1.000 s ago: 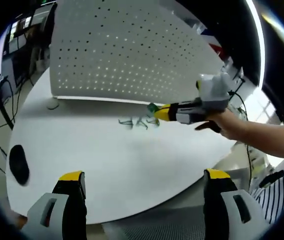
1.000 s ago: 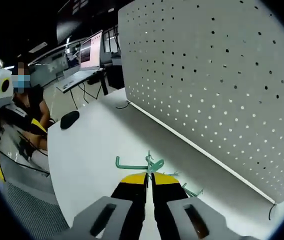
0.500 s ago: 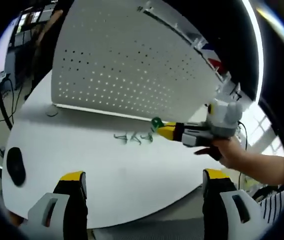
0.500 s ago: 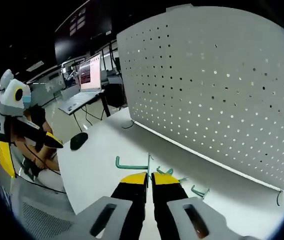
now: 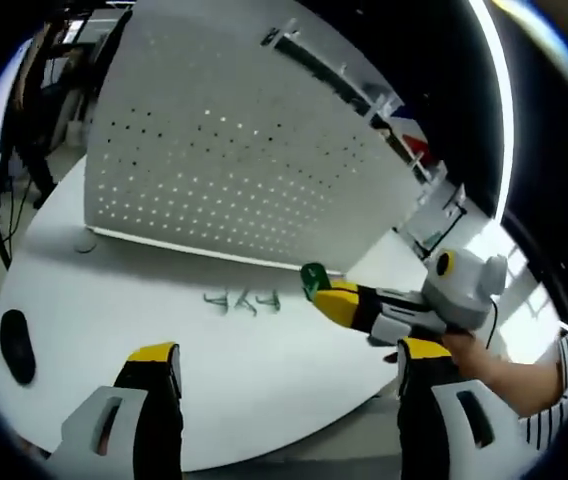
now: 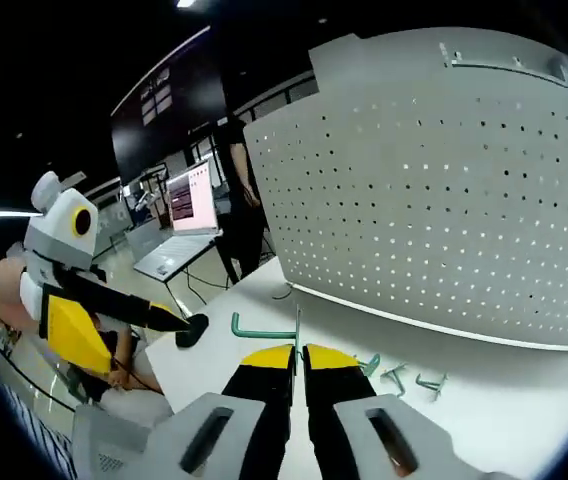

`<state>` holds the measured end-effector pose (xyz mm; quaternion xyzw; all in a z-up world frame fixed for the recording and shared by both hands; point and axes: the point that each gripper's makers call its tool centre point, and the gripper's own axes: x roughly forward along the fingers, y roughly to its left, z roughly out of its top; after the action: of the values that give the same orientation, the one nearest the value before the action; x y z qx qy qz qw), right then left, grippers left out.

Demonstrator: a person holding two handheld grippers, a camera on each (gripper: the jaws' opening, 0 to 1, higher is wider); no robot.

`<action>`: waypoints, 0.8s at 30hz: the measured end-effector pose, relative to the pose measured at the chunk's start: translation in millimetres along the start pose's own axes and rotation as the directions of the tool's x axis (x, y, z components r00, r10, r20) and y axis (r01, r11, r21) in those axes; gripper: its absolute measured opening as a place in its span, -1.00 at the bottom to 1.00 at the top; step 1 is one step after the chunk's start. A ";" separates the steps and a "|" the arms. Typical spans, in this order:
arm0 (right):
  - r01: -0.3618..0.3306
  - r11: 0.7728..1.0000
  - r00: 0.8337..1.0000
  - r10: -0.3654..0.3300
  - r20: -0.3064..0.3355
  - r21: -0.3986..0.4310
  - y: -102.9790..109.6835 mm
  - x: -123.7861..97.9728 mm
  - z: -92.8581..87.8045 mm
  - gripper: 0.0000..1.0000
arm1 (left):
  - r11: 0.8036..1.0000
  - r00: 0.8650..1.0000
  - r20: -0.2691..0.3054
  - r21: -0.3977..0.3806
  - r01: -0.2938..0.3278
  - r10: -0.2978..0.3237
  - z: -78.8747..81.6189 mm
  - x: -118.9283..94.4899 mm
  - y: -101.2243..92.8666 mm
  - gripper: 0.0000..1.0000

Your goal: Insert the hook assembly into the mounting plate slot until the hook locks in place.

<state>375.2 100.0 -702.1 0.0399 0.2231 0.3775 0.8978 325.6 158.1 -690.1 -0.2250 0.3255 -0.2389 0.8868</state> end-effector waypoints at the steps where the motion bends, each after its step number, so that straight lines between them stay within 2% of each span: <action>1: -0.003 1.000 1.000 0.003 0.013 0.017 3.2 -2.5 1.5 -0.99 | 1.000 1.000 0.008 -0.008 0.010 -0.009 1.1 -0.5 -2.7 0.76; 6: -0.010 0.999 0.999 0.007 0.045 0.046 13.3 -10.2 5.3 -0.99 | 0.998 0.998 0.028 -0.029 0.053 -0.053 5.5 0.7 -10.8 0.60; 14: -0.035 0.996 0.995 0.027 0.097 0.085 31.6 -17.9 12.6 -0.99 | 0.991 0.991 0.061 -0.049 0.121 -0.118 17.9 -0.7 -26.8 0.22; 22: -0.055 0.994 0.990 0.043 0.134 0.090 42.4 -21.2 24.3 -0.99 | 0.983 0.982 0.108 -0.086 0.161 -0.152 29.0 -3.5 -32.3 -0.12; 24: -0.063 0.993 0.989 0.050 0.136 0.096 45.6 -20.6 25.7 -0.99 | 0.981 0.980 0.128 -0.096 0.167 -0.154 32.7 -4.6 -33.2 -0.14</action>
<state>343.5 120.7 -660.5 0.1162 0.1797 0.3877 0.8966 335.7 142.7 -647.0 -0.3112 0.2645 -0.2782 0.8694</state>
